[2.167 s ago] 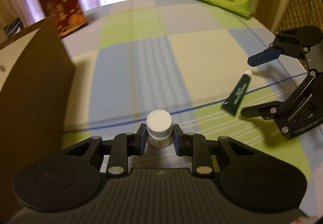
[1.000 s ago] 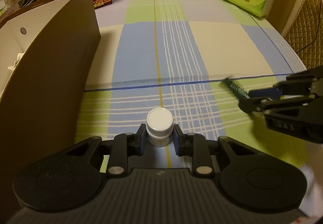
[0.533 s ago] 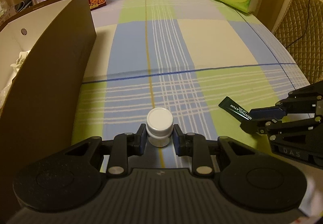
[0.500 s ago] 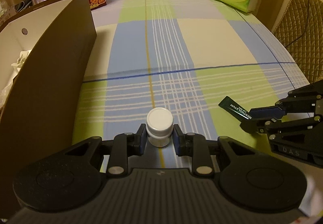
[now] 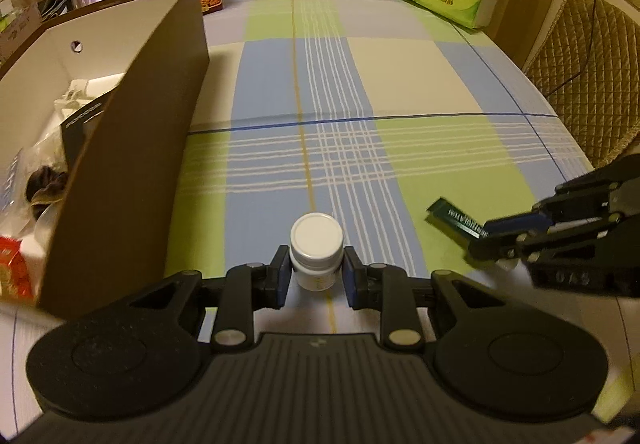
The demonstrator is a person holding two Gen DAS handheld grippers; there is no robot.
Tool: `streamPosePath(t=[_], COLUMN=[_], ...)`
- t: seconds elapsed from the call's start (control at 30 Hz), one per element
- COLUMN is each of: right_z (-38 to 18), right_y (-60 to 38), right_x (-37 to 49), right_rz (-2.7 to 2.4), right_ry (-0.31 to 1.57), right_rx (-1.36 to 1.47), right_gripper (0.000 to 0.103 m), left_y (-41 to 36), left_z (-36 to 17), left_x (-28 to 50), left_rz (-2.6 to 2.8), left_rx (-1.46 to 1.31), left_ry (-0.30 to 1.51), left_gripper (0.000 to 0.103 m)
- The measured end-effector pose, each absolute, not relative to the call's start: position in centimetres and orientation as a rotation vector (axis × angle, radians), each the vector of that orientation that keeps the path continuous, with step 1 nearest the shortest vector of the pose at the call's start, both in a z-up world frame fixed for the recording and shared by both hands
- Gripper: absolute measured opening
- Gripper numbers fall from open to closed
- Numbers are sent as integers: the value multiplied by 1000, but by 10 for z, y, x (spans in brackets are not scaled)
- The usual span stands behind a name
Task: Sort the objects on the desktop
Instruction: 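Carry the pill bottle and lip gel tube over the brown box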
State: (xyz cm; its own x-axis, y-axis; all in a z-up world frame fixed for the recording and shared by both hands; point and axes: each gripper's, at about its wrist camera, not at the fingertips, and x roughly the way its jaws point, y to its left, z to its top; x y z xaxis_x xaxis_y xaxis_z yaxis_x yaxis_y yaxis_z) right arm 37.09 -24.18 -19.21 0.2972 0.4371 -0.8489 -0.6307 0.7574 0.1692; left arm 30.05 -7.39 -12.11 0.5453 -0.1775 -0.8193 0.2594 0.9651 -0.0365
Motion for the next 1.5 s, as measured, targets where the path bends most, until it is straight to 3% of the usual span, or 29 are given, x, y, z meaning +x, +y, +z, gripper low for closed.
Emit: streamPosePath(t=[0.5,0.9,1.5], right_z=[-126,-95,-93], right_y=[-194,-130,7], right_x=[345,337,382], right_rz=[839,925,942], right_ry=[939,884,869], right_rx=[-197,-133,-106], right_gripper=[13,13,13], left_y=[-42,31,148], left_z=[-53,-13,-20], left_x=[280,280,348], left_rz=[-252,-188,-127], left_rx=[44,3,96], left_ry=[831,749,761], left_gripper=[22,22,22])
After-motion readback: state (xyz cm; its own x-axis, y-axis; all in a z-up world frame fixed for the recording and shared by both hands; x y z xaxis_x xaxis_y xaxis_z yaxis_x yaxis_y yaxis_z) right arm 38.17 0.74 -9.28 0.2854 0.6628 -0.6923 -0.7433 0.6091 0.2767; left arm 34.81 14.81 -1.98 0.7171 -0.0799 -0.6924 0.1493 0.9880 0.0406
